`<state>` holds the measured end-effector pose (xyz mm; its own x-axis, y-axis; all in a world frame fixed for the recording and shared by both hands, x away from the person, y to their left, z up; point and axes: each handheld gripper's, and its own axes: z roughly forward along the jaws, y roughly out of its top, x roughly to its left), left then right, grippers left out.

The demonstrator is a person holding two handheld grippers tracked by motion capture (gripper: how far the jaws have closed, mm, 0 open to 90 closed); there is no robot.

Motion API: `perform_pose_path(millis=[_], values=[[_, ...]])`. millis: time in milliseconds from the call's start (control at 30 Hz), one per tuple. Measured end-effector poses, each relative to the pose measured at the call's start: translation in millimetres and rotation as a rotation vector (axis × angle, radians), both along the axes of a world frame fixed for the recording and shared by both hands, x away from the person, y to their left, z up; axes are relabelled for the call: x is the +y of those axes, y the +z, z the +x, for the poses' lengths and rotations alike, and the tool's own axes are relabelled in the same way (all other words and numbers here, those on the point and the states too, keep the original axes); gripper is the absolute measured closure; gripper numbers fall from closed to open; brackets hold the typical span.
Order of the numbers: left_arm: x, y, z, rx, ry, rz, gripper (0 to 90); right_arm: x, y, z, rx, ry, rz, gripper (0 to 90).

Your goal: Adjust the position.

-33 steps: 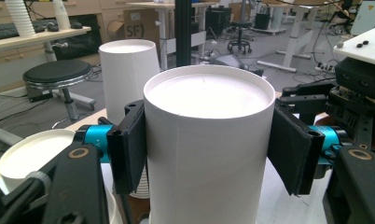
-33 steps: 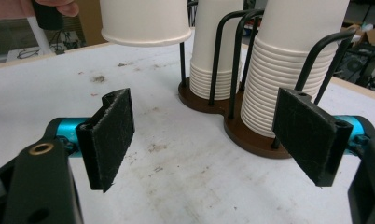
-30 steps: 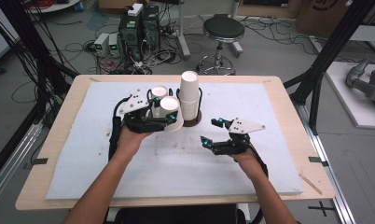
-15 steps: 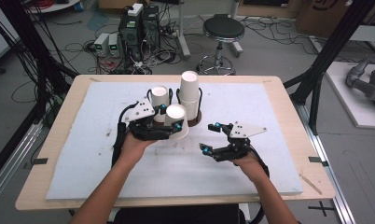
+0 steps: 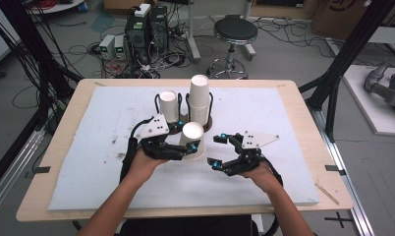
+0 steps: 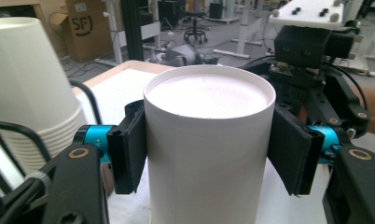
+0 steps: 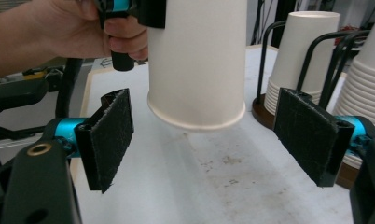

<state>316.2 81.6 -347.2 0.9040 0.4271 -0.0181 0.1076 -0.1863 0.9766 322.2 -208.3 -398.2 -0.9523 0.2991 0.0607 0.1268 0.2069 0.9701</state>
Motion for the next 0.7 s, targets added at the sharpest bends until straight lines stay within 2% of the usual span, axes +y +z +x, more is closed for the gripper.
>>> perform_pose_path(millis=[367, 500, 700], values=[[-2.8, -7.6, -5.6, 0.006, -0.043, -0.008, 35.3, 2.9, -0.5, -3.4, -0.008, 0.042, -0.015, 20.6], [-3.8, -8.6, -8.7, 0.002, -0.072, -0.014, 35.3, 3.9, 0.1, -6.4, -0.016, 0.074, -0.019, 20.6], [-9.9, -9.0, -12.5, -0.005, -0.115, -0.017, 35.3, 6.4, -0.1, -9.2, -0.031, 0.092, -0.026, 20.6]])
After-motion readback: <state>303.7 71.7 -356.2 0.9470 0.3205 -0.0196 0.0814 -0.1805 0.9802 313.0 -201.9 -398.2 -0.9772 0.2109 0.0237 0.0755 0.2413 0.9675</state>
